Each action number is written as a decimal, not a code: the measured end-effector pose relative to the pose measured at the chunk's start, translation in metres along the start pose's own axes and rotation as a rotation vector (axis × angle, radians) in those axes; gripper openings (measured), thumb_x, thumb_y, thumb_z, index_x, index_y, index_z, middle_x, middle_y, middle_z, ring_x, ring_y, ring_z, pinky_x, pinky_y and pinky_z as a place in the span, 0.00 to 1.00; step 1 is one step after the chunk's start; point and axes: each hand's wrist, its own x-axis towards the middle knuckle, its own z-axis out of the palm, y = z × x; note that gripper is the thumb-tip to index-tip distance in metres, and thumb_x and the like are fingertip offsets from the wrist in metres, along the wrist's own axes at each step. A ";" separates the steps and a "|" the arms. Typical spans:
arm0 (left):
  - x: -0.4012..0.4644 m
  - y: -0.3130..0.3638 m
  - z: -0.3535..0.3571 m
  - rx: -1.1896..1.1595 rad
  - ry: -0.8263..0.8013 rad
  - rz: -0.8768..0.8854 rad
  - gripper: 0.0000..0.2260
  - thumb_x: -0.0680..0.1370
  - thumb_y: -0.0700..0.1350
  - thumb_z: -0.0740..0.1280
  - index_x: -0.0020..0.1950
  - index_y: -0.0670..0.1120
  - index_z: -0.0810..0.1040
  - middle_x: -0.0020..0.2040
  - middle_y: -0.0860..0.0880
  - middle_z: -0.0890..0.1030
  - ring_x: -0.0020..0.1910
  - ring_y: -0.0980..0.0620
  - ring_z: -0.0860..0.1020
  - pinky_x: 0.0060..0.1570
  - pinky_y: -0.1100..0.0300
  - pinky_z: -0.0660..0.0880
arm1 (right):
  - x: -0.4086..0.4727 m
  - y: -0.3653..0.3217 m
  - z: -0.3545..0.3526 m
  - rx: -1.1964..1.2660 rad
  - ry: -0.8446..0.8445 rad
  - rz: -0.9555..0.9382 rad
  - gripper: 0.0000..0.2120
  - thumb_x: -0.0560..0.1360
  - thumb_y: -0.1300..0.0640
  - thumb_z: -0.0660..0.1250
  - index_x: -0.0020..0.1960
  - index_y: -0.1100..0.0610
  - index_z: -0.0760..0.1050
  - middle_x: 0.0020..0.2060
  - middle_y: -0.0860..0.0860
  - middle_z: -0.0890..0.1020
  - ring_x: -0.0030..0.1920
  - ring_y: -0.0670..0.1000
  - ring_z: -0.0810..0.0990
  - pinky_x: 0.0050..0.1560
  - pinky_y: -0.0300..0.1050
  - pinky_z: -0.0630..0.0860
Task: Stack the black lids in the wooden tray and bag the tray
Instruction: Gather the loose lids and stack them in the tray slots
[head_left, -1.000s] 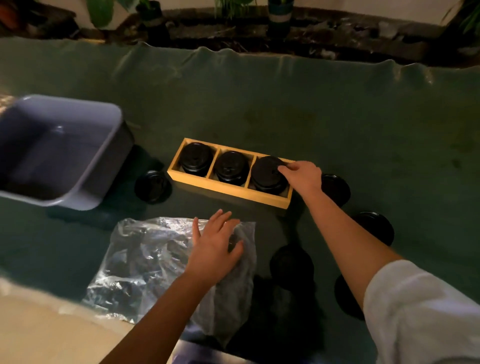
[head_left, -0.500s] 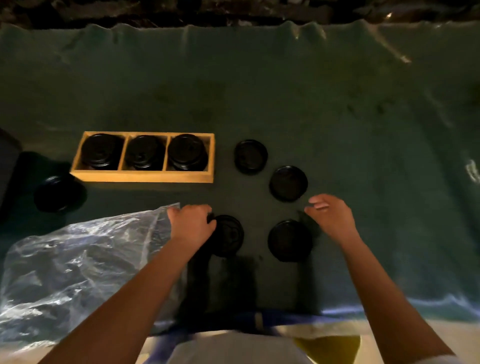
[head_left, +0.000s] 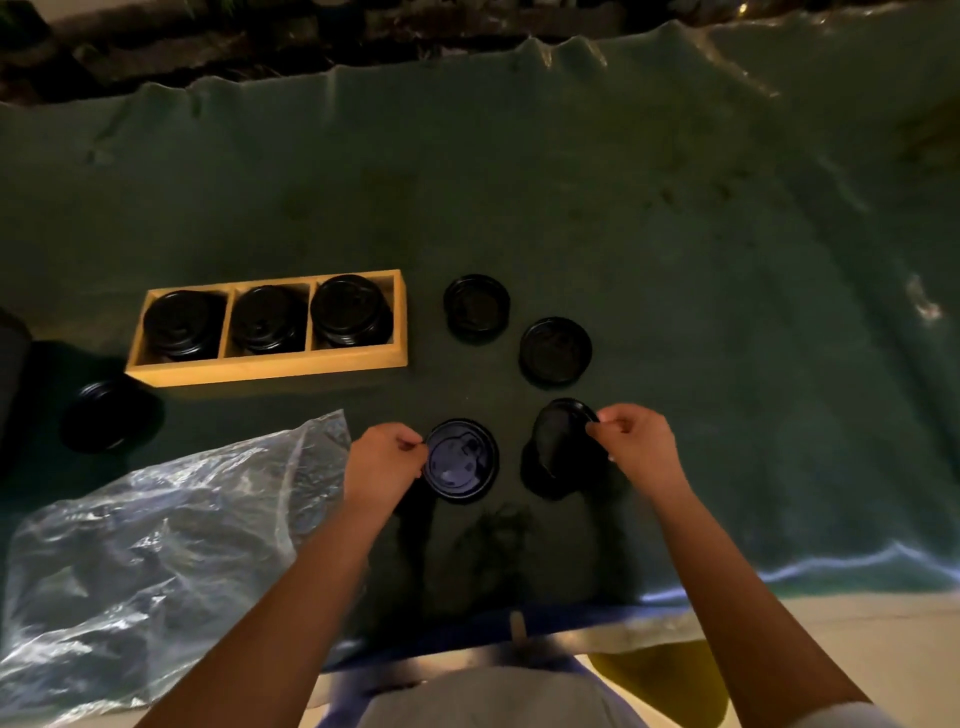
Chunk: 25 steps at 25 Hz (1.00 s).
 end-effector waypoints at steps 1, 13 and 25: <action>-0.003 0.003 0.001 -0.060 0.000 -0.022 0.03 0.72 0.39 0.68 0.40 0.46 0.79 0.39 0.44 0.84 0.32 0.52 0.82 0.38 0.61 0.76 | -0.003 -0.010 0.001 0.147 -0.039 -0.005 0.09 0.69 0.61 0.71 0.32 0.52 0.78 0.27 0.45 0.79 0.32 0.45 0.77 0.30 0.33 0.74; -0.035 0.041 -0.017 -0.774 -0.281 -0.350 0.11 0.76 0.52 0.64 0.53 0.47 0.76 0.51 0.47 0.80 0.51 0.47 0.79 0.40 0.55 0.79 | -0.021 -0.043 0.052 0.087 -0.137 -0.099 0.12 0.68 0.61 0.72 0.33 0.50 0.71 0.34 0.48 0.78 0.36 0.46 0.77 0.38 0.37 0.72; -0.034 0.042 -0.023 -1.024 -0.255 -0.265 0.12 0.80 0.41 0.58 0.59 0.54 0.73 0.64 0.44 0.72 0.55 0.41 0.78 0.33 0.53 0.81 | 0.070 -0.046 0.011 -0.132 0.156 0.107 0.24 0.72 0.50 0.69 0.63 0.62 0.70 0.57 0.62 0.78 0.53 0.62 0.80 0.57 0.58 0.76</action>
